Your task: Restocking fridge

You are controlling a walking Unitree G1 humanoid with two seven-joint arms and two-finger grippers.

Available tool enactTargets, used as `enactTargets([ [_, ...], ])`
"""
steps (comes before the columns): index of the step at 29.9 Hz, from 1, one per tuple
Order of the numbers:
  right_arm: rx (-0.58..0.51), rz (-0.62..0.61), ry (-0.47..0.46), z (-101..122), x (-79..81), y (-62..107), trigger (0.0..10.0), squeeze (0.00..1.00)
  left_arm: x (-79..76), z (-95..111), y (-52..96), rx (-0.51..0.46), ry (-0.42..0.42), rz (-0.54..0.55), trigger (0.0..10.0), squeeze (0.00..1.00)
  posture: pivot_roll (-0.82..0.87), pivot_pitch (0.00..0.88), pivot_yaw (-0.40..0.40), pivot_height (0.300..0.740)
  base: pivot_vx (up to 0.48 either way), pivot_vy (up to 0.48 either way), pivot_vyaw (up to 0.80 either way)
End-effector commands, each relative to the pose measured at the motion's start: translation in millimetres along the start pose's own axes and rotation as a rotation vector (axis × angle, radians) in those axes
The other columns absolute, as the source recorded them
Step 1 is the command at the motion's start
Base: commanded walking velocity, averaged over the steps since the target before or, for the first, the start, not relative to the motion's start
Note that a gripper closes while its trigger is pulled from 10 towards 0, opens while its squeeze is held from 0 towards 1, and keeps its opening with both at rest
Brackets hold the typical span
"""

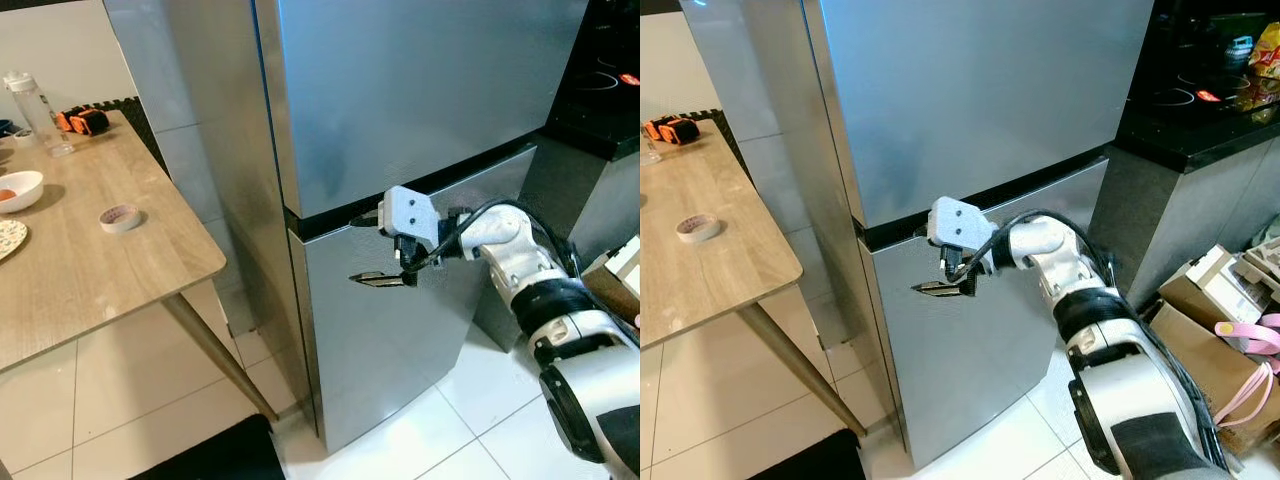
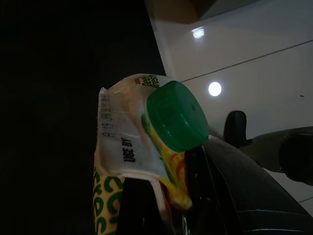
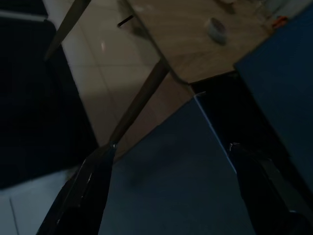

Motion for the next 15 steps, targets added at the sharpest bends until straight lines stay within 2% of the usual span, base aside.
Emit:
enactTargets([
  [1, 0.015, 0.028, 0.013, -1, 1.0, 0.6, 10.0, 0.0, -8.7, -11, -0.3, 0.028, 0.017, -0.029, 10.0, 0.0, -0.1, 0.041, -0.013, 0.74, 0.0, 0.0, 0.0],
  [4, 0.058, 0.104, 0.006, -5, 4.7, 1.7, 10.0, 0.0, -9.7, -12, -0.1, 0.032, 0.011, -0.035, 10.0, 0.0, -0.1, 0.03, -0.013, 0.74, 0.0, 0.0, 0.0],
  [7, 0.075, 0.127, 0.001, -7, 6.9, 1.2, 10.0, 0.0, -10.2, -11, -0.5, 0.029, 0.01, -0.037, 10.0, 0.0, -0.09, 0.025, -0.013, 0.74, 0.0, 0.0, 0.0],
  [13, 0.131, 0.081, 0.027, -8, 0.6, -7.8, 10.0, 0.0, -12.4, -6, -2.4, 0.015, 0.006, -0.045, 10.0, 0.0, -0.09, 0.023, -0.014, 0.74, 0.0, 0.0, 0.0],
  [15, 0.191, 0.021, 0.069, -9, -8.4, -10.0, 10.0, 0.0, -11.7, -4, -2.3, 0.008, 0.008, -0.047, 10.0, 0.0, -0.09, 0.042, -0.01, 0.74, 0.0, 0.0, 0.0],
])
Point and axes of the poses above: a point about 5 cm out from each wrist's last joint towards the gripper, its own y axis pointing back from the gripper into the wrist, its own z axis along the axis of the wrist's last joint, x = y × z, the point moved 3 cm from there along -y, pointing out of the wrist towards the gripper, and after that the axes turned 6 degrees about y, right-handed, at the moved point
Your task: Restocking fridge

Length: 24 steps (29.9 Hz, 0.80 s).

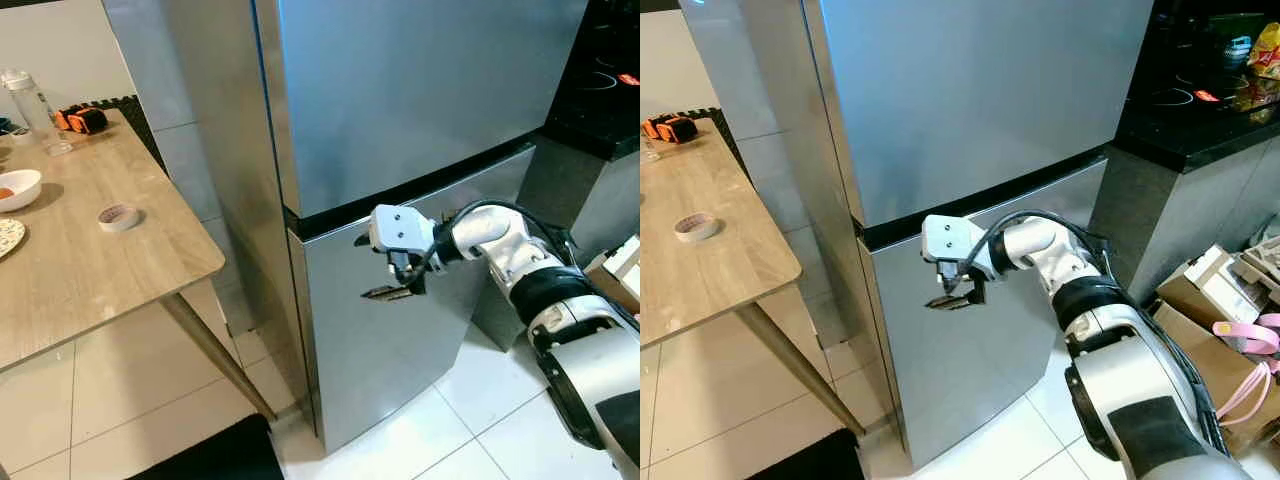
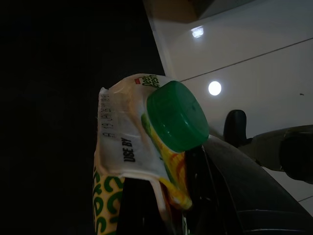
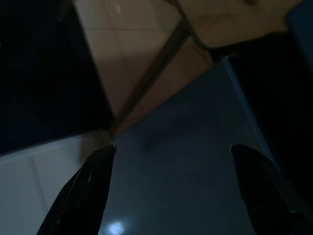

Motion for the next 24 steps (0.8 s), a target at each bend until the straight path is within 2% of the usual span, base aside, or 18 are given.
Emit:
enactTargets([
  [1, 0.031, -0.025, 0.035, 2, -5.8, -1.6, 10.0, 0.0, -10.7, -5, -2.0, 0.009, 0.015, -0.042, 10.0, 0.0, -0.09, 0.042, -0.01, 0.74, 0.0, 0.0, 0.0],
  [5, 0.06, -0.066, 0.052, 1, -10.3, -2.8, 10.0, 0.0, -11.0, -8, -1.3, 0.022, 0.008, -0.044, 10.0, 0.0, -0.09, 0.016, -0.007, 0.74, 0.0, 0.0, 0.0],
  [12, -0.038, -0.074, -0.002, 12, -17.2, 2.1, 10.0, 0.0, -9.4, -5, -1.7, 0.012, 0.011, -0.038, 10.0, 0.0, -0.08, 0.013, -0.008, 0.74, 0.0, 0.0, 0.0],
  [14, -0.124, -0.023, -0.069, 15, -11.4, 4.1, 10.0, 0.0, -10.1, -3, -2.3, 0.007, 0.014, -0.039, 10.0, 0.0, -0.08, 0.008, -0.011, 0.74, 0.0, 0.0, 0.0],
  [17, -0.17, 0.008, -0.101, 15, -7.1, 5.1, 10.0, 0.0, -10.8, -3, -2.6, 0.006, 0.015, -0.039, 10.0, 0.0, -0.08, 0.008, -0.011, 0.74, 0.0, 0.0, 0.0],
  [18, -0.225, 0.04, -0.144, 15, -1.2, 6.4, 10.0, 0.0, -12.4, -3, -3.1, 0.007, 0.015, -0.042, 10.0, 0.0, -0.08, 0.004, -0.017, 0.74, 0.0, 0.0, 0.0],
  [20, -0.324, 0.124, -0.242, 7, 23.0, 6.5, 10.0, 0.0, -15.0, -4, -3.7, 0.006, 0.022, -0.046, 10.0, 0.0, -0.08, 0.0, -0.021, 0.74, 0.0, 0.0, 0.0],
  [21, -0.324, 0.124, -0.242, 7, 23.0, 6.5, 10.0, 0.0, -15.0, -4, -3.7, 0.006, 0.022, -0.046, 10.0, 0.0, -0.08, 0.0, -0.021, 0.74, 0.0, 0.0, 0.0],
  [22, -0.355, 0.159, -0.277, 2, 35.4, 6.4, 10.0, 0.0, -15.5, -4, -3.8, 0.005, 0.026, -0.046, 10.0, 0.0, -0.08, 0.0, -0.021, 0.74, 0.0, 0.0, 0.0],
  [24, -0.355, 0.159, -0.277, 2, 35.4, 6.4, 10.0, 0.0, -15.5, -4, -3.8, 0.005, 0.026, -0.046, 10.0, 0.0, -0.08, 0.0, -0.021, 0.74, 0.0, 0.0, 0.0],
])
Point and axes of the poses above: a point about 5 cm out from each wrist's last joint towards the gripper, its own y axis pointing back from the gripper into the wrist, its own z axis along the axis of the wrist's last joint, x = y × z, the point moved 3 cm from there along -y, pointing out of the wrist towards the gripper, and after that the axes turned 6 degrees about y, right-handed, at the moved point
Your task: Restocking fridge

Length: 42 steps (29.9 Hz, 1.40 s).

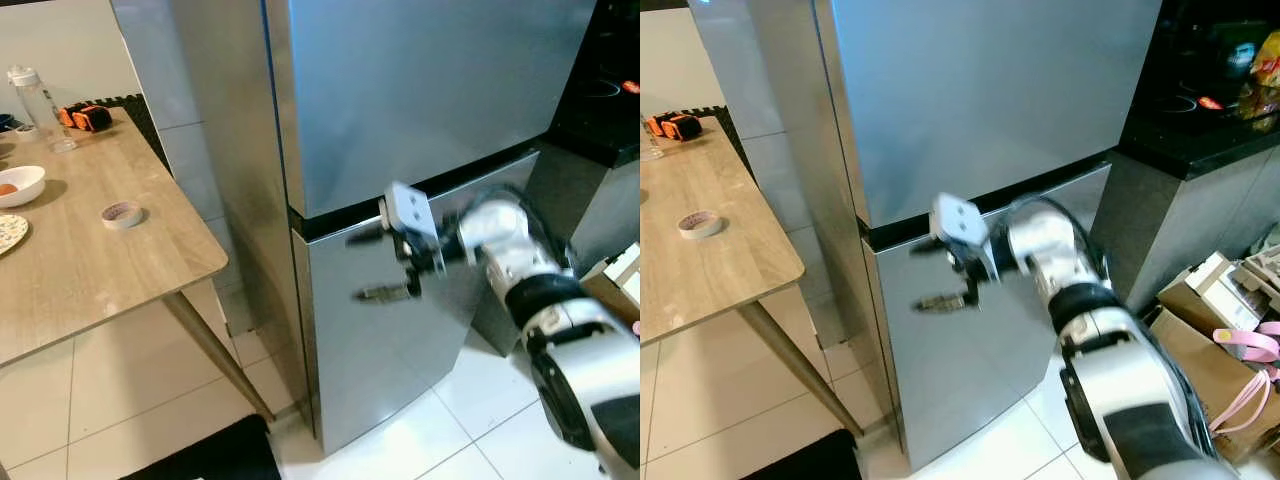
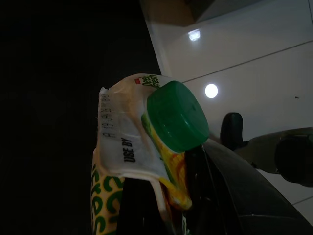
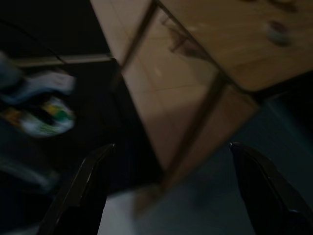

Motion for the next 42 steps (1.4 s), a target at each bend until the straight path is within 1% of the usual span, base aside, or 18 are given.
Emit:
enactTargets([
  [1, -0.051, 0.036, -0.02, -1, 8.3, 1.4, 10.0, 0.0, -15.0, -7, -3.1, 0.01, 0.037, -0.045, 10.0, 0.0, -0.07, 0.0, -0.024, 0.74, 0.0, 0.0, 0.0],
  [2, -0.051, 0.036, -0.02, -1, 8.3, 1.4, 10.0, 0.0, -15.0, -7, -3.1, 0.01, 0.037, -0.045, 10.0, 0.0, -0.07, 0.0, -0.024, 0.74, 0.0, 0.0, 0.0],
  [5, -0.132, 0.091, -0.226, -42, 60.2, 0.6, 10.0, 0.0, -12.9, -9, -1.8, 0.017, 0.045, -0.043, 10.0, 0.0, -0.07, 0.0, -0.019, 0.74, 0.0, 0.0, 0.0],
  [6, -0.132, 0.091, -0.226, -42, 60.2, 0.6, 10.0, 0.0, -12.9, -9, -1.8, 0.017, 0.045, -0.043, 10.0, 0.0, -0.07, 0.0, -0.019, 0.74, 0.0, 0.0, 0.0],
  [8, -0.13, 0.099, -0.334, -64, 87.9, -1.5, 10.0, 0.0, -11.7, -9, -1.5, 0.016, 0.045, -0.041, 10.0, 0.0, -0.08, 0.0, -0.022, 0.74, 0.0, 0.0, 0.0],
  [9, -0.13, 0.099, -0.334, -64, 87.9, -1.5, 10.0, 0.0, -11.7, -9, -1.5, 0.016, 0.045, -0.041, 10.0, 0.0, -0.08, 0.0, -0.022, 0.74, 0.0, 0.0, 0.0],
  [11, -0.096, 0.064, -0.413, -84, 106.0, -4.6, 10.0, 0.0, -11.5, -8, -1.6, 0.015, 0.045, -0.04, 10.0, 0.0, -0.09, 0.001, -0.025, 0.74, 0.0, 0.0, 0.0],
  [14, 0.137, -0.229, -0.637, -146, 144.9, -8.0, 10.0, 0.0, -11.7, -7, -2.3, 0.014, 0.042, -0.031, 10.0, 0.0, -0.09, 0.0, -0.028, 0.74, 0.0, 0.0, 0.0],
  [18, 0.36, -0.543, -0.869, -193, 187.3, 10.8, 10.0, 0.0, -13.3, -6, -3.8, 0.014, 0.033, -0.021, 10.0, 0.0, -0.09, 0.0, -0.031, 0.74, 0.0, 0.0, 0.0],
  [19, 0.427, -0.589, -0.902, -201, 201.3, 17.4, 10.0, 0.0, -13.7, -5, -4.2, 0.012, 0.035, -0.017, 10.0, 0.0, -0.1, 0.0, -0.036, 0.74, 0.0, 0.0, 0.0],
  [20, 0.427, -0.589, -0.902, -201, 201.3, 17.4, 10.0, 0.0, -13.7, -5, -4.2, 0.012, 0.035, -0.017, 10.0, 0.0, -0.1, 0.0, -0.036, 0.74, 0.0, 0.0, 0.0],
  [22, 0.487, -0.618, -0.921, -208, 214.2, 23.1, 10.0, 0.0, -13.9, -5, -4.5, 0.009, 0.041, -0.013, 10.0, 0.0, -0.1, 0.0, -0.036, 0.74, 0.0, 0.0, 0.0],
  [23, 0.551, -0.654, -0.991, -216, 236.7, 29.9, 10.0, 0.0, -13.1, -4, -4.7, 0.007, 0.032, -0.003, 10.0, 0.0, -0.1, 0.001, -0.039, 0.74, 0.0, 0.0, 0.0],
  [24, 0.551, -0.654, -0.991, -216, 236.7, 29.9, 10.0, 0.0, -13.1, -4, -4.7, 0.007, 0.032, -0.003, 10.0, 0.0, -0.1, 0.001, -0.039, 0.74, 0.0, 0.0, 0.0],
  [26, 0.598, -0.741, -1.091, -224, 257.0, 40.4, 10.0, 0.0, -8.7, -1, -4.2, -0.007, 0.035, 0.024, 10.0, 0.0, -0.11, 0.002, -0.039, 0.74, 0.0, 0.0, 0.0],
  [28, 0.616, -0.784, -1.131, -227, 264.8, 44.9, 10.0, 0.0, -6.4, 1, -3.9, -0.014, 0.035, 0.036, 10.0, 0.0, -0.11, 0.008, -0.039, 0.74, 0.0, 0.0, 0.37],
  [32, 0.746, -0.813, -1.149, -234, 288.5, 51.7, 10.0, 0.0, -2.4, 5, -3.6, -0.028, 0.037, 0.052, 10.0, 0.0, -0.11, 0.013, -0.039, 0.74, 0.0, 0.0, 0.78],
  [42, 0.768, -0.835, -1.179, -235, 296.2, 51.2, 10.0, 0.0, 2.1, 9, -3.0, -0.036, 0.039, 0.063, 10.0, 0.0, -0.12, 0.076, -0.03, 0.74, 0.0, 0.0, 0.78],
])
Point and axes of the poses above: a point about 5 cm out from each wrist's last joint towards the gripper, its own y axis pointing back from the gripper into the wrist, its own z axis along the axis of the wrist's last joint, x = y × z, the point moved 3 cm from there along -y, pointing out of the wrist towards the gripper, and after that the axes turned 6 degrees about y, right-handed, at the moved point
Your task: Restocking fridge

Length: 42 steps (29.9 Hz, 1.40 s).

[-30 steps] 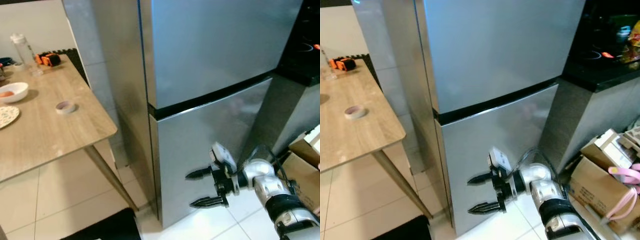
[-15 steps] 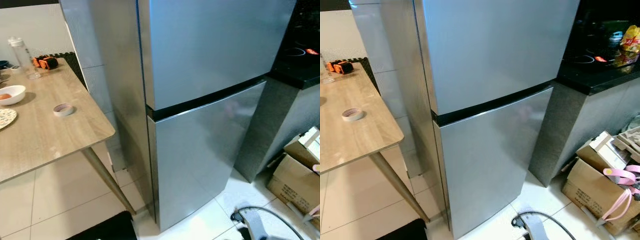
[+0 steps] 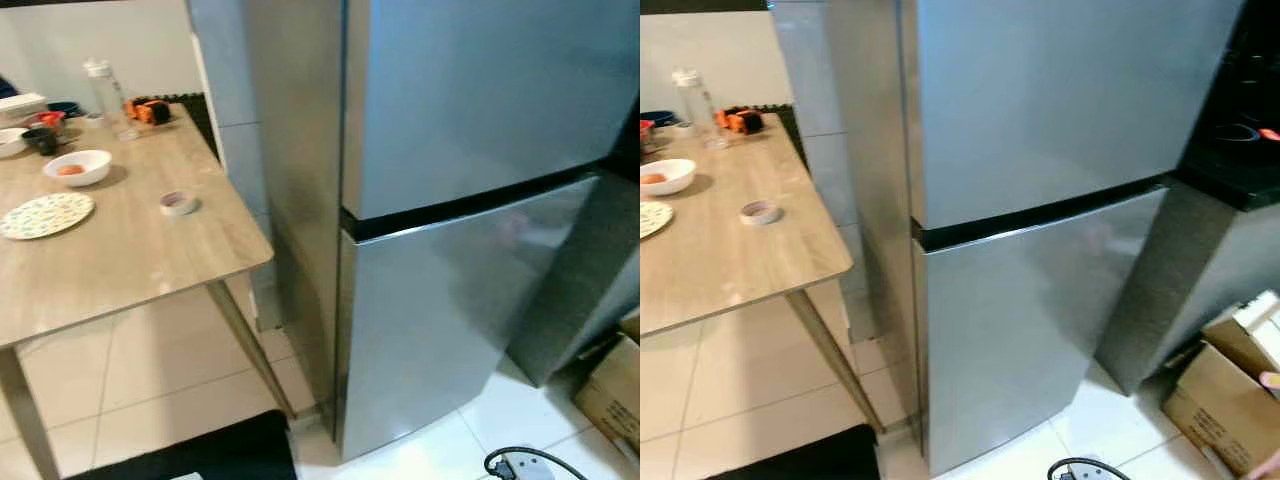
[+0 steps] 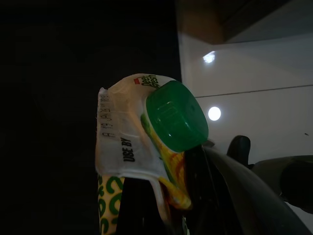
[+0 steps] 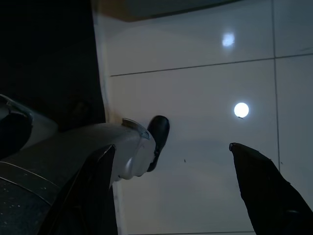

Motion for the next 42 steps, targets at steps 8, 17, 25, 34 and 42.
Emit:
enactTargets([
  [8, 0.023, -0.018, -0.001, -7, -0.6, 0.9, 10.0, 0.0, -2.9, -3, -0.3, 0.013, 0.02, -0.017, 10.0, 0.0, -0.11, 0.067, -0.025, 0.74, 0.0, 0.0, 0.78],
  [17, 0.036, -0.063, -0.014, -11, -1.0, 0.5, 10.0, 0.0, -6.2, -8, -0.4, 0.047, -0.013, -0.033, 10.0, 0.0, -0.11, 0.076, -0.022, 0.74, 0.0, 0.0, 0.69],
  [25, 0.043, -0.112, -0.057, -17, -7.5, 3.5, 10.0, 0.0, -8.7, -13, 0.9, 0.069, -0.018, -0.064, 10.0, 0.0, -0.11, 0.069, -0.016, 0.74, 0.0, -0.152, 0.0],
  [34, 0.01, -0.179, -0.063, -7, -24.9, 8.4, 10.0, 0.0, -8.6, -13, 0.2, 0.068, -0.018, -0.048, 10.0, 0.0, -0.1, 0.059, -0.024, 0.74, 0.0, -0.185, 0.0],
  [42, -0.169, -0.211, -0.031, 48, -53.2, 17.1, 10.0, 0.0, -9.9, -16, 0.9, 0.079, -0.023, -0.058, 10.0, 0.0, -0.1, 0.068, -0.019, 0.74, 0.0, 0.0, 0.0],
])
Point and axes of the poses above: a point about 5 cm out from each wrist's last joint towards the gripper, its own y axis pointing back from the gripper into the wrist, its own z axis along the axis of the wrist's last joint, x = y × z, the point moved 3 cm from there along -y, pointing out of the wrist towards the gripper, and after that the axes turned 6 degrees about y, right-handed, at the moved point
